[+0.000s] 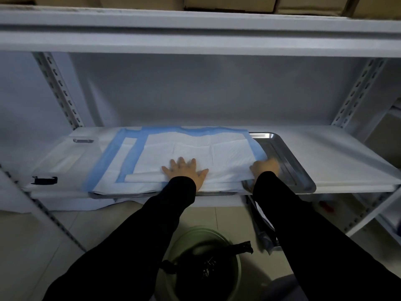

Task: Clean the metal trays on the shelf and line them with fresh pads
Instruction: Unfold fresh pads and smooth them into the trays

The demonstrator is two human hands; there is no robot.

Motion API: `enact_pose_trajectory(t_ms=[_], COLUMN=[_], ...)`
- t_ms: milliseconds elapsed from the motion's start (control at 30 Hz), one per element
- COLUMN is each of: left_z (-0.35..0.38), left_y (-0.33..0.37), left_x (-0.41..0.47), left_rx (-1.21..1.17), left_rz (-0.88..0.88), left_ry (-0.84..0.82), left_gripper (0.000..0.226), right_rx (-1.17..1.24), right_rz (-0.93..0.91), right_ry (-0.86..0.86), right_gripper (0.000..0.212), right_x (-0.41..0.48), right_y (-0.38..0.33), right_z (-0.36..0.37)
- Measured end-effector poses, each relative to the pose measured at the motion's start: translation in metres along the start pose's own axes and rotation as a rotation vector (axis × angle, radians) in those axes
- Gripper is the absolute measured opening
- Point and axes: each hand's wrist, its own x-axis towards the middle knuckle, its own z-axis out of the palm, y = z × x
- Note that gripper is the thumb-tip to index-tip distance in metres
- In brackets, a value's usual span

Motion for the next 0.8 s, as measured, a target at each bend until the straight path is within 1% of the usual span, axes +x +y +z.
enact_pose_trajectory(t_ms=[100, 167, 233, 333, 433, 500, 533, 600, 633, 667, 733, 767, 800], left_z=[0.003, 0.006, 0.007, 0.006, 0.005, 0.003, 0.002, -0.001, -0.001, -0.002, -0.003, -0.004, -0.006], left_y=[-0.007, -0.01, -0.01, -0.007, -0.003, 0.0, 0.002, 0.006, 0.008, 0.009, 0.012, 0.014, 0.015], left_x=[0.004, 0.006, 0.006, 0.007, 0.004, 0.002, 0.002, -0.002, -0.003, -0.006, -0.008, -0.009, -0.011], left_rx=[-0.047, -0.045, -0.046, -0.027, 0.022, -0.05, -0.147, -0.362, -0.423, -0.434, -0.424, -0.441, -0.488], left_rz=[0.048, 0.06, 0.059, 0.06, 0.141, 0.228, 0.256, 0.279, 0.297, 0.322, 0.346, 0.345, 0.332], left_ry=[-0.062, -0.061, -0.055, -0.021, 0.067, 0.128, 0.136, 0.089, 0.052, 0.006, -0.074, -0.104, -0.136], left_gripper=[0.072, 0.074, 0.075, 0.072, 0.06, 0.046, 0.039, 0.029, 0.026, 0.026, 0.036, 0.039, 0.04], right_rx=[0.155, 0.308, 0.454, 0.595, 0.668, 0.634, 0.585, 0.441, 0.385, 0.354, 0.314, 0.296, 0.282], right_rz=[0.008, 0.028, 0.016, 0.007, -0.016, -0.013, -0.013, 0.006, 0.015, 0.02, -0.006, -0.03, -0.067], right_ry=[0.069, 0.061, 0.034, -0.038, -0.147, -0.221, -0.256, -0.315, -0.34, -0.358, -0.345, -0.33, -0.314], right_gripper=[0.039, 0.042, 0.049, 0.058, 0.061, 0.06, 0.056, 0.039, 0.031, 0.025, 0.019, 0.02, 0.03], right_x=[-0.004, -0.009, -0.012, -0.015, -0.021, -0.021, -0.022, -0.023, -0.024, -0.024, -0.025, -0.026, -0.027], right_y=[0.0, -0.003, -0.006, -0.009, -0.014, -0.015, -0.015, -0.015, -0.014, -0.013, -0.013, -0.013, -0.014], right_z=[0.003, 0.004, 0.006, 0.012, 0.021, 0.028, 0.03, 0.033, 0.034, 0.036, 0.04, 0.041, 0.043])
